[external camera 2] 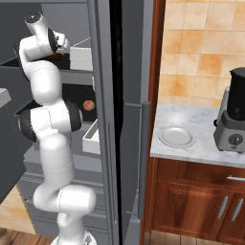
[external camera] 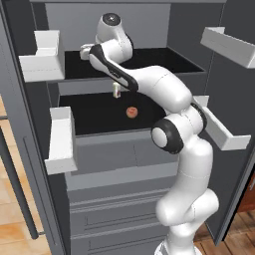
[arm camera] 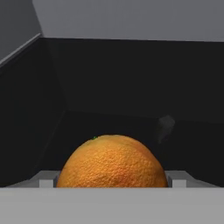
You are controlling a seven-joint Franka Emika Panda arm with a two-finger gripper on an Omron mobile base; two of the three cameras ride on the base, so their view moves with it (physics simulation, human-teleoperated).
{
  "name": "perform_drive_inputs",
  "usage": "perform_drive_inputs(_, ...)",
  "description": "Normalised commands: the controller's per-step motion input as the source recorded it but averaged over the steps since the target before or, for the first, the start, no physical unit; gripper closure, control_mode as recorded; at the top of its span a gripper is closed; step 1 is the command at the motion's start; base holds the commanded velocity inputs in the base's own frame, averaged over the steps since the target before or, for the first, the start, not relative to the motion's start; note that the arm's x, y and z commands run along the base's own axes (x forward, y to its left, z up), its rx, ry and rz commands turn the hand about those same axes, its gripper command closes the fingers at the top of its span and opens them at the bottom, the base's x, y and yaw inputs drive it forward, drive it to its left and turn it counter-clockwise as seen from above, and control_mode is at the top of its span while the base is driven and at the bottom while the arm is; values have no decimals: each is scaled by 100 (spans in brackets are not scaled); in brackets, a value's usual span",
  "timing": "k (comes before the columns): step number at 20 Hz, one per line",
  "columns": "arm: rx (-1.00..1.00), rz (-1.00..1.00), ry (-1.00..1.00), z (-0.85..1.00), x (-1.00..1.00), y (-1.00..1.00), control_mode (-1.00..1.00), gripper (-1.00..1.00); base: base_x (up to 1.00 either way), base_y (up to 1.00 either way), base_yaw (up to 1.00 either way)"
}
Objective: Pick the peach and orange from the fridge and place them on the plate next to the blender to make a fruit smoothie.
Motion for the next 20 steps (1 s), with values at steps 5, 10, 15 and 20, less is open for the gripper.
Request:
perform_drive_inputs(5,0,0,-2,-3,-9,0,-100,100,0,0,0)
perform_drive_inputs(10,0,0,-13,-12,-23,-1,-100,100,0,0,0)
perform_drive_inputs(15,0,0,-18,0,-53,-5,-100,100,0,0,0)
perform_drive_inputs(20,0,0,-22,2,-70,-9,-100,100,0,0,0)
